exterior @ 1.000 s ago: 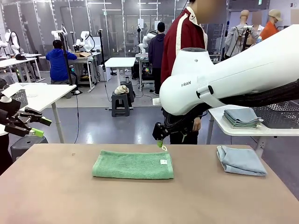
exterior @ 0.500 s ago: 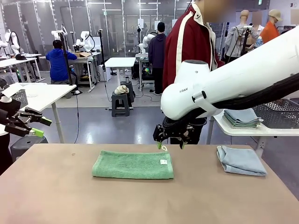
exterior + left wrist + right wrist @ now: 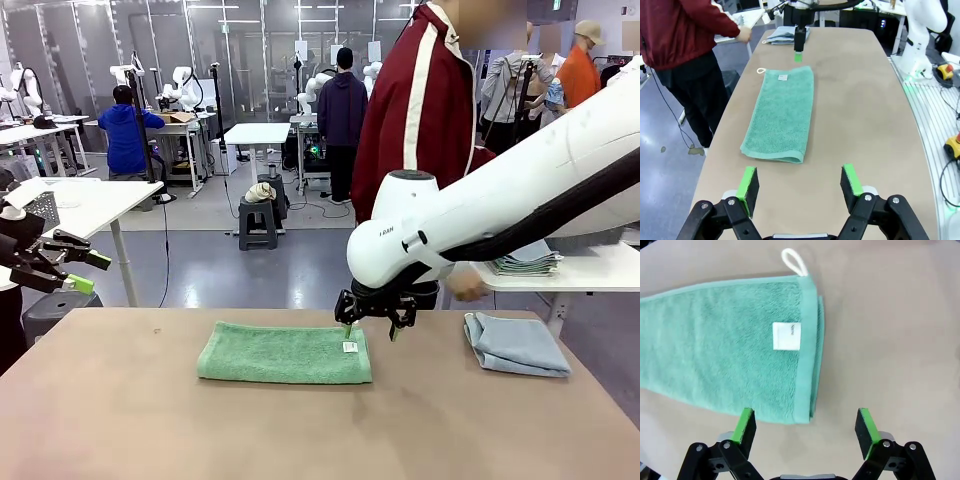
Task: Fold the towels and place them in the basket.
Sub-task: When a person lays out a Towel with hook on the table, fold it in half twice.
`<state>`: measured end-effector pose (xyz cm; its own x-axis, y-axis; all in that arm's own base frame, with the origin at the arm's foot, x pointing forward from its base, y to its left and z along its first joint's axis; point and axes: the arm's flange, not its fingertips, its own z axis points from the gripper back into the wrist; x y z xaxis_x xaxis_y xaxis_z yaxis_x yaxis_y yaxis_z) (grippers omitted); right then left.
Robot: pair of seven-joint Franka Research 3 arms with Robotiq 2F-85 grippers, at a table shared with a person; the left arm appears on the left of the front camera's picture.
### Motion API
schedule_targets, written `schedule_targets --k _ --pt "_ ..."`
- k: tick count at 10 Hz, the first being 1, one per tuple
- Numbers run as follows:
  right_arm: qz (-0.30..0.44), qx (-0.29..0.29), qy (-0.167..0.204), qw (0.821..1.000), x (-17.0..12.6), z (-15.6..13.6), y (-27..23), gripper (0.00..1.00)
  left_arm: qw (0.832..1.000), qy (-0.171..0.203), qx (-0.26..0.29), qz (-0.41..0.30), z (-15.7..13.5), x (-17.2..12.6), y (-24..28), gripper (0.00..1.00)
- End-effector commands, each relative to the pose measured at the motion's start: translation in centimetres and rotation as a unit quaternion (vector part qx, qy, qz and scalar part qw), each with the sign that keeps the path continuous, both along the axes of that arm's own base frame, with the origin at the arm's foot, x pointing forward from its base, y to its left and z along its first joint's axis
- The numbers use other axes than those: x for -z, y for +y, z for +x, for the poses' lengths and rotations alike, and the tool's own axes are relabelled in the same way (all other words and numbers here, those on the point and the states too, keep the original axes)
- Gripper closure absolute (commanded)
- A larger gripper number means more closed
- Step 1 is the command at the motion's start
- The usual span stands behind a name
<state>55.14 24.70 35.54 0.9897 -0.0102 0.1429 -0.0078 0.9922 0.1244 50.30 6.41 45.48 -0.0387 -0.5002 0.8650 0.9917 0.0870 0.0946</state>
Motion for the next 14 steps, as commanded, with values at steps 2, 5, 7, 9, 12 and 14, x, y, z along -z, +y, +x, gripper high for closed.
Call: schedule_targets --k 2,5,7,9,12,14 --pt "-0.015 0.034 -0.006 0.999 1.8 1.3 1.8 0.00 1.000 -0.001 0.002 0.002 -0.5 -0.1 -0.1 0.16" --pt "-0.021 0.049 -0.015 0.998 3.3 1.7 2.3 0.00 1.000 -0.001 0.002 0.002 -0.5 -0.1 -0.1 0.16" --pt "-0.025 0.043 -0.020 0.999 3.6 1.9 2.4 0.00 1.000 -0.001 0.002 0.002 -0.5 -0.1 -0.1 0.16" --pt "-0.012 0.024 -0.002 1.000 3.5 1.4 1.7 0.00 1.000 -0.001 0.002 0.002 -0.5 -0.1 -0.1 0.16" --pt "-0.015 0.022 -0.003 1.000 3.6 1.5 1.7 0.00 1.000 -0.001 0.002 0.002 -0.5 -0.1 -0.1 0.16" --pt "-0.029 0.032 -0.022 0.999 4.1 1.9 2.1 0.00 1.000 -0.001 0.002 0.002 -0.5 -0.1 -0.1 0.16"
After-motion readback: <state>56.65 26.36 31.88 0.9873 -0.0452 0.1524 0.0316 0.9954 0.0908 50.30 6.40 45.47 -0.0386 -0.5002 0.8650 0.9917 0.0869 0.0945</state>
